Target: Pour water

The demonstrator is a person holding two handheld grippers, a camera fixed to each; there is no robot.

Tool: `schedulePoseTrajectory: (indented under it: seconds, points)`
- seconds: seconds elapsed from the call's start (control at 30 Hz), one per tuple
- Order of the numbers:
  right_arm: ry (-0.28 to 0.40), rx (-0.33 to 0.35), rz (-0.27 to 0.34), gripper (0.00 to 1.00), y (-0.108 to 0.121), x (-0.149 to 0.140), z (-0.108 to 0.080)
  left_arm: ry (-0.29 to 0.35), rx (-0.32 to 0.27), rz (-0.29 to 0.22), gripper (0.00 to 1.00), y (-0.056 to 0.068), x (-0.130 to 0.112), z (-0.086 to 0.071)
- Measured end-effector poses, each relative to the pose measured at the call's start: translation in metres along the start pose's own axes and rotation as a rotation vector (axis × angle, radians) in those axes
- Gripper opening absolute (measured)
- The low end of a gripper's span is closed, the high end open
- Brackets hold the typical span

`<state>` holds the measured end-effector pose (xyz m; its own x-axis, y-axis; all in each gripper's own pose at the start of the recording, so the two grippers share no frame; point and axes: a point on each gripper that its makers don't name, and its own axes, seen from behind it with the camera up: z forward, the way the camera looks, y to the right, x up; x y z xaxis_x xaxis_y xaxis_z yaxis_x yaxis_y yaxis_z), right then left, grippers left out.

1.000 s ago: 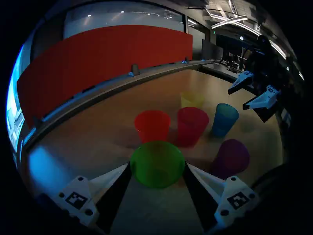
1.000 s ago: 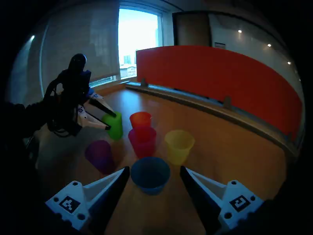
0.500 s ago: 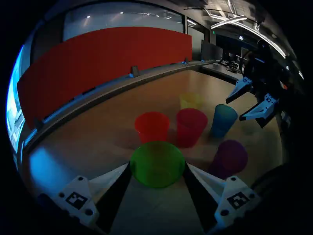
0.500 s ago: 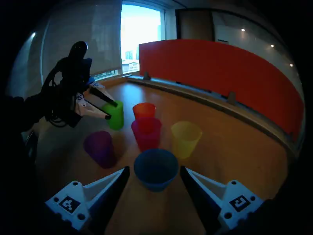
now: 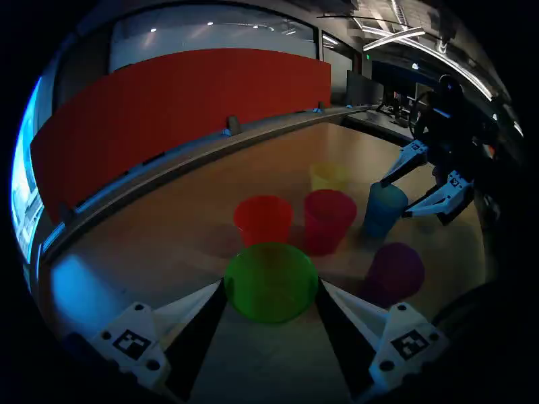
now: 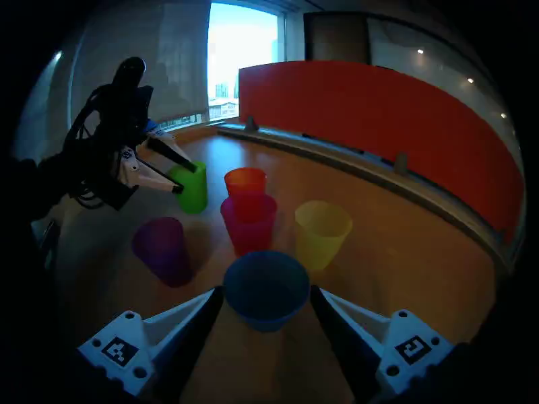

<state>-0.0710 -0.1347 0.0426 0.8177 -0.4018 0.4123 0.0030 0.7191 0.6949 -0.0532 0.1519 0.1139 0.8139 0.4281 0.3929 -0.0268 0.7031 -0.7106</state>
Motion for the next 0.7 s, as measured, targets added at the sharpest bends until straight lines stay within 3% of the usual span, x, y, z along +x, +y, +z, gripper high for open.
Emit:
schedulePoseTrajectory:
  seconds: [0.37, 0.7]
  points:
    - [-0.011, -0.003, -0.011, 1.00, 0.002, -0.002, 0.017, 0.005, 0.000, -0.006, 0.88, -0.003, -0.001, -0.003]
    - [-0.017, -0.001, -0.028, 0.91, 0.000, -0.007, 0.021, 0.009, 0.000, -0.010, 0.88, -0.004, 0.001, -0.004]
